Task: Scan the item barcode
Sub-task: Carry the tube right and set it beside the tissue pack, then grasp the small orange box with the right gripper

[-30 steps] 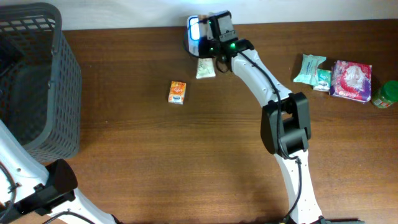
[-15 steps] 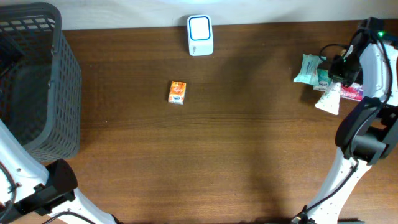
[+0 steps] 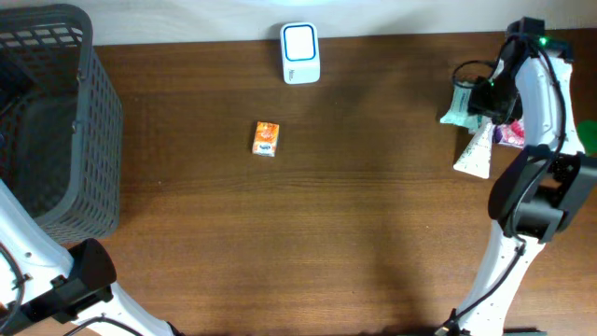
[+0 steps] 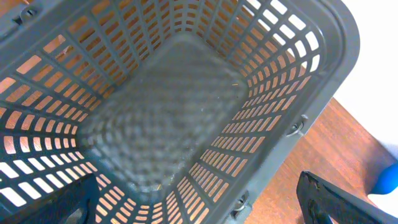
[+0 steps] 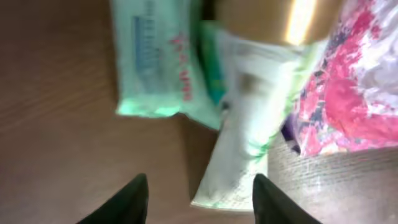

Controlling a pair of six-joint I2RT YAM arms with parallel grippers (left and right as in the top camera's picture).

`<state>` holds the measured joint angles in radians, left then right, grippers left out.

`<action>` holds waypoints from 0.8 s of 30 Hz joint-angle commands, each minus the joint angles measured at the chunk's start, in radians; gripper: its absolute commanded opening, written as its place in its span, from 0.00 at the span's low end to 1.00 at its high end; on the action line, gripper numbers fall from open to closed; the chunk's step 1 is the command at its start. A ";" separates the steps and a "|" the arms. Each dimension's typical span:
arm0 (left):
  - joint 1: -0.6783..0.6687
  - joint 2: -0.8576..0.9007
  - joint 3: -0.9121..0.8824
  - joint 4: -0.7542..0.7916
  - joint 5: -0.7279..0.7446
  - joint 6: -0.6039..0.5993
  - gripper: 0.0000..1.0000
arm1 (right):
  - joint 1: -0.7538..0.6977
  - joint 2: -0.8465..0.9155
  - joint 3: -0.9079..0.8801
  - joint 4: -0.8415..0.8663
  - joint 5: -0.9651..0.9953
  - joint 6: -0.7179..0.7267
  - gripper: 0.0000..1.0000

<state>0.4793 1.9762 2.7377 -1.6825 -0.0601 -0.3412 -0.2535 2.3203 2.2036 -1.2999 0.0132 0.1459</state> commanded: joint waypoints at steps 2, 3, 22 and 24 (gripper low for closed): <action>0.002 -0.006 0.003 0.001 -0.005 -0.006 0.99 | 0.069 -0.052 0.157 -0.179 -0.246 0.049 0.61; 0.002 -0.006 0.003 0.001 -0.005 -0.006 0.99 | 0.101 -0.050 0.156 -0.188 -0.374 0.021 0.77; 0.002 -0.006 0.003 0.001 -0.005 -0.006 0.99 | 0.700 0.207 0.047 0.338 -0.425 0.372 0.58; 0.002 -0.006 0.003 0.001 -0.005 -0.006 0.99 | 0.700 0.208 -0.001 0.368 -0.425 0.372 0.58</action>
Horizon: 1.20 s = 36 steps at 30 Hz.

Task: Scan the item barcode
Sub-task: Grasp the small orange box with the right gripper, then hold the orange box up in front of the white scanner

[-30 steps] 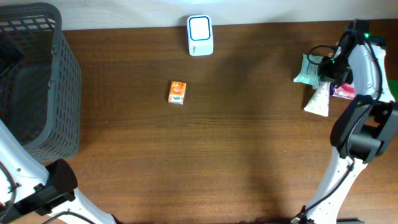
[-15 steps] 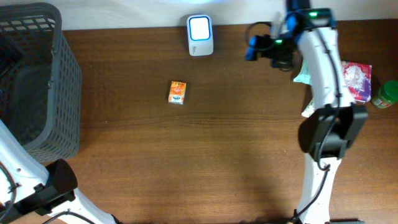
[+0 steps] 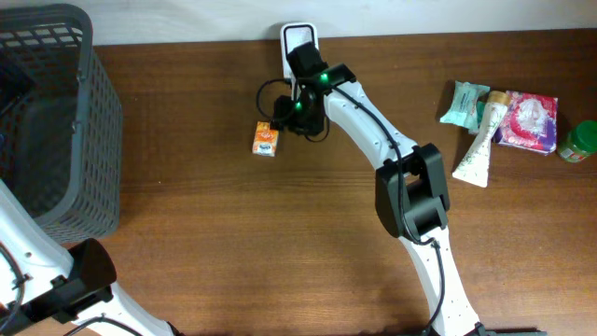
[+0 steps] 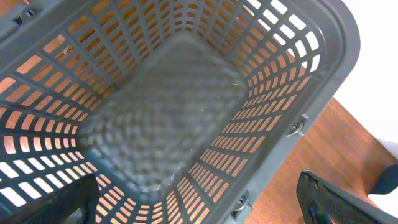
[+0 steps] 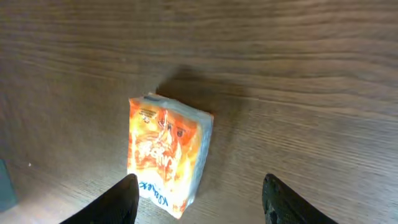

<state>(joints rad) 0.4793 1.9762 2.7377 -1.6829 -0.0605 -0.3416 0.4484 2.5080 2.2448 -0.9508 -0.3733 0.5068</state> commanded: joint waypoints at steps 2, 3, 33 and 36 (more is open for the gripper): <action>0.002 -0.006 0.003 0.001 -0.005 -0.006 0.99 | 0.000 0.020 -0.097 0.063 -0.046 0.042 0.57; 0.002 -0.006 0.003 0.001 -0.005 -0.006 0.99 | 0.002 0.020 -0.130 0.101 -0.058 0.052 0.57; 0.002 -0.006 0.003 -0.003 -0.005 -0.006 0.99 | -0.473 -0.123 -0.198 0.008 -1.179 -0.745 0.04; 0.002 -0.006 0.003 -0.003 -0.005 -0.006 0.99 | -0.445 -0.123 -0.198 0.008 -1.179 -0.925 0.04</action>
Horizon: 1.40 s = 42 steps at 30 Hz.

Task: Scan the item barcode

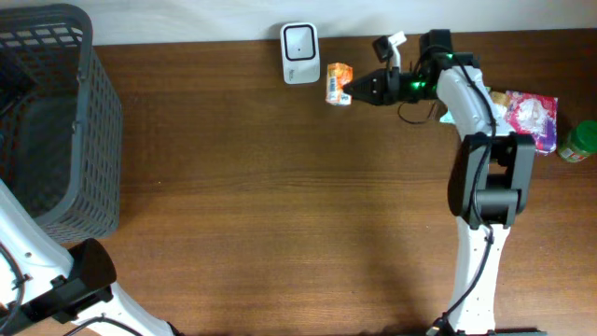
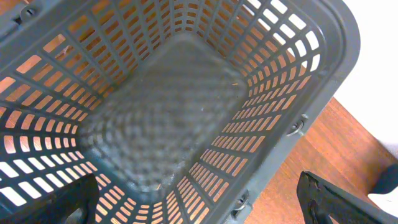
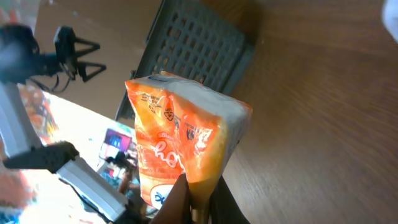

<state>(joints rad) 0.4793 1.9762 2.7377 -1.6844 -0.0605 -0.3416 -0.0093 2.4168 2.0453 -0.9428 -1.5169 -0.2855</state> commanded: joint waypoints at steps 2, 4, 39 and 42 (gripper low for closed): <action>0.002 -0.006 0.003 -0.001 -0.005 -0.006 0.99 | 0.022 -0.032 0.002 0.000 -0.016 -0.216 0.04; 0.002 -0.006 0.003 -0.001 -0.005 -0.006 0.99 | 0.034 -0.032 0.002 0.000 0.045 -0.215 0.04; 0.002 -0.006 0.003 -0.001 -0.005 -0.006 0.99 | 0.620 -0.035 -0.033 -0.217 1.990 0.482 0.25; 0.002 -0.006 0.003 -0.001 -0.005 -0.006 0.99 | 0.621 -0.036 -0.015 -0.225 1.767 0.481 0.35</action>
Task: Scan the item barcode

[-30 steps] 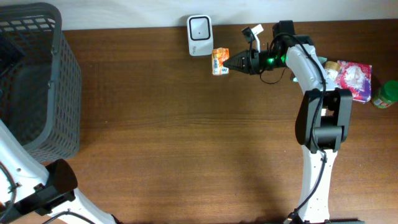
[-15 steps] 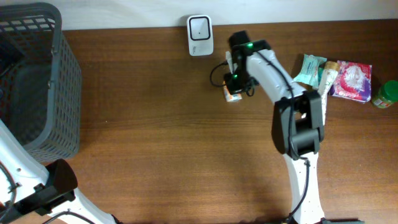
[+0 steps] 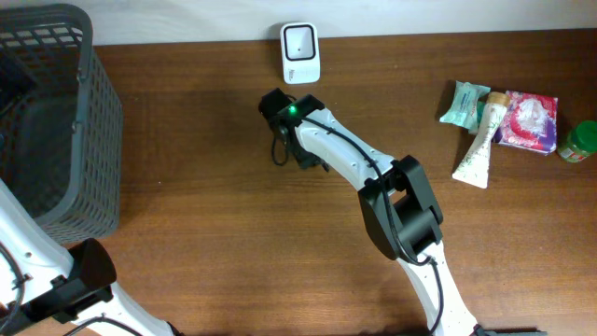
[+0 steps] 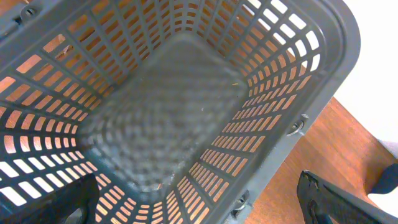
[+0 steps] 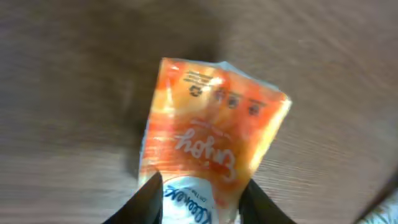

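An orange tissue packet (image 5: 214,127) fills the right wrist view, face up just over the brown table (image 3: 233,243), casting a shadow to its left. My right gripper (image 5: 202,199) stands open, a finger on each side of the packet's near end. Overhead, the right arm (image 3: 322,140) reaches to the table's upper middle and hides the packet. The white scanner (image 3: 300,51) stands at the back edge, a little beyond the arm's end. My left gripper (image 4: 193,208) hangs open over the grey basket (image 4: 168,118), holding nothing.
The grey basket (image 3: 56,121) fills the left end of the table. At the back right lie a green-white pack (image 3: 464,103), a white tube (image 3: 476,149), a pink packet (image 3: 530,121) and a green jar (image 3: 580,142).
My right gripper, then pinched tight on the packet beside the scanner, is now down and to the left over the table, with its fingers spread wider around the packet. The left arm is unchanged.
My right gripper was open over the pile at the back right while the packet lay mid-table. Then it hung open over the packet. Then it held the packet up beside the scanner. Now the packet is low over the table near where it first lay.
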Controlling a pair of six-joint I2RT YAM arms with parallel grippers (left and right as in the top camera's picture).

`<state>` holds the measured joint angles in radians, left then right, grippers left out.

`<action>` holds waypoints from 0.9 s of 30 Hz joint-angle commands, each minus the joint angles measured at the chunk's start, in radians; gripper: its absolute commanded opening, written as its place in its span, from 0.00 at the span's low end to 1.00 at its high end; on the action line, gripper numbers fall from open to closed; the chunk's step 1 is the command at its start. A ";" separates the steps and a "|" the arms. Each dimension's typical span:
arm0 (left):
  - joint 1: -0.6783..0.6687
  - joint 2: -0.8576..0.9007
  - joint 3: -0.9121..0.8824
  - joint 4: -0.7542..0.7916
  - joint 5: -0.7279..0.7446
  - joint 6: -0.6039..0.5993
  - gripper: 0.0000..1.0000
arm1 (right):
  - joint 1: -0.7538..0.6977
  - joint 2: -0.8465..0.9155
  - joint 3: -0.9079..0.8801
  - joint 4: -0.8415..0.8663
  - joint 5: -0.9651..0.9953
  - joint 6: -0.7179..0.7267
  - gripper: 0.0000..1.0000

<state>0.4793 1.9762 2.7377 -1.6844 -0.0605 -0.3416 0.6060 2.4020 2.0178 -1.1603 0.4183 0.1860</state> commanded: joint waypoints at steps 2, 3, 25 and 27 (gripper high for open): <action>0.002 -0.006 0.003 -0.001 -0.005 -0.006 0.99 | 0.005 -0.021 0.086 -0.051 -0.216 0.010 0.35; 0.002 -0.006 0.003 -0.001 -0.005 -0.006 0.99 | 0.002 -0.021 0.144 -0.085 -0.216 0.008 0.37; 0.002 -0.006 0.003 -0.003 -0.005 -0.006 0.99 | -0.377 -0.019 -0.261 0.303 -1.136 -0.027 0.04; 0.002 -0.006 0.003 -0.003 -0.005 -0.006 0.99 | -0.363 -0.022 -0.241 0.295 -1.091 -0.026 0.04</action>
<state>0.4793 1.9762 2.7377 -1.6875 -0.0605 -0.3416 0.2199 2.3703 1.7706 -0.8600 -0.7391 0.1581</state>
